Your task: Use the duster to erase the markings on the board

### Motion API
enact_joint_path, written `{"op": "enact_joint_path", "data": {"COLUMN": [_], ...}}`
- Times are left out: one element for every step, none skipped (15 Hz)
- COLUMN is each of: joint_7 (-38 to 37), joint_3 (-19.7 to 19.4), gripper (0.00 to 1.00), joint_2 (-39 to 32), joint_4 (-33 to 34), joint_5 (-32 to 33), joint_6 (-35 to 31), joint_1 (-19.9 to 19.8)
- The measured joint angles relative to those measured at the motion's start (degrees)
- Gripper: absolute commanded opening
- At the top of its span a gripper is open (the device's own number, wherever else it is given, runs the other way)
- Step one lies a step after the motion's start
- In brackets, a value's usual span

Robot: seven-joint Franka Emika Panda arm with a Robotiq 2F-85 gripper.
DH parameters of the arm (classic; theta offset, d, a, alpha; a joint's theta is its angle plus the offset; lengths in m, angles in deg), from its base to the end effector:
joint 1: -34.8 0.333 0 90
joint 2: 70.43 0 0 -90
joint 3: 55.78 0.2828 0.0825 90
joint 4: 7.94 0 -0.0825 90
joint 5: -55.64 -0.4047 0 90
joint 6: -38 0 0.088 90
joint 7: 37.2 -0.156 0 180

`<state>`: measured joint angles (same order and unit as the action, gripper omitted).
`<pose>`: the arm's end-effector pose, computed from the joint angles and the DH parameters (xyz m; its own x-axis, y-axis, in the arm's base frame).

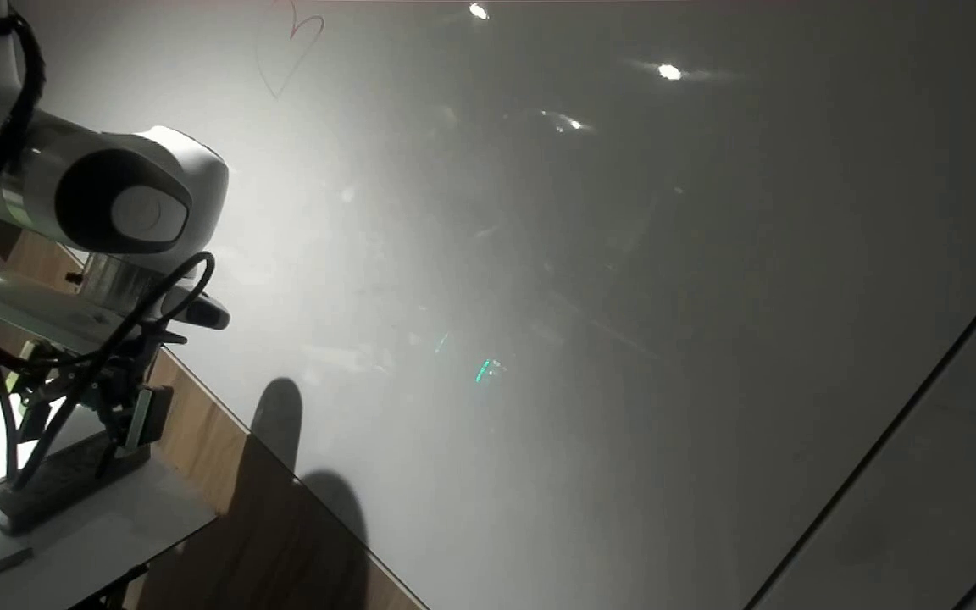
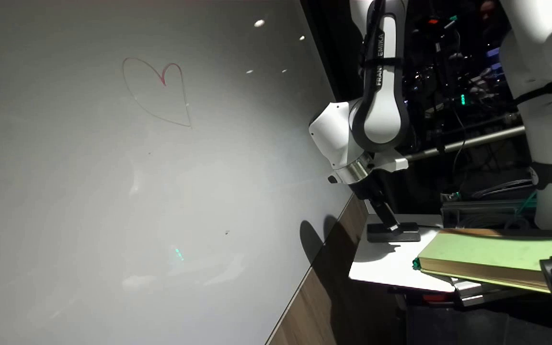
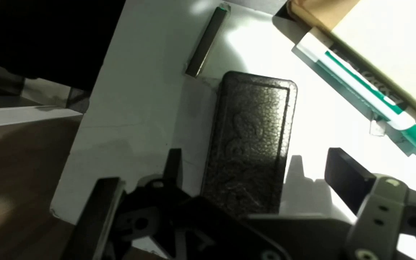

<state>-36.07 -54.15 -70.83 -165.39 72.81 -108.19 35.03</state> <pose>0.3686 0.0080 0.1012 0.9304 0.2945 -0.2182 0.3227 -0.9405 0.1068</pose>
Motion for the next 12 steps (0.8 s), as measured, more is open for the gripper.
{"op": "enact_joint_path", "data": {"joint_7": [0.0,0.0,0.0,0.0,0.0,0.0,0.0,0.0,0.0,0.0,-0.1,-0.2], "joint_3": [0.0,0.0,0.0,0.0,0.0,0.0,0.0,0.0,0.0,0.0,0.1,0.4], "gripper": [0.75,0.74,0.66,0.58,0.49,0.42,0.35,0.31,0.31,0.31,0.31,0.31], "joint_2": [-0.7,-1.3,-1.9,-2.4,-2.8,-3.1,-3.3,-3.3,-3.3,-3.2,-3.0,-2.6], "joint_4": [0.0,0.0,0.0,0.0,0.0,0.0,0.0,0.0,0.0,0.1,0.3,0.4], "joint_5": [0.0,0.0,0.0,0.0,0.0,0.0,0.0,0.0,0.0,0.1,0.1,0.1], "joint_6": [-0.5,-1.2,-1.8,-2.4,-2.9,-3.5,-3.8,-4.2,-4.3,-4.3,-4.3,-4.2], "joint_1": [0.1,0.2,0.2,0.2,0.2,0.2,0.2,0.2,0.3,0.4,0.7,1.1]}}
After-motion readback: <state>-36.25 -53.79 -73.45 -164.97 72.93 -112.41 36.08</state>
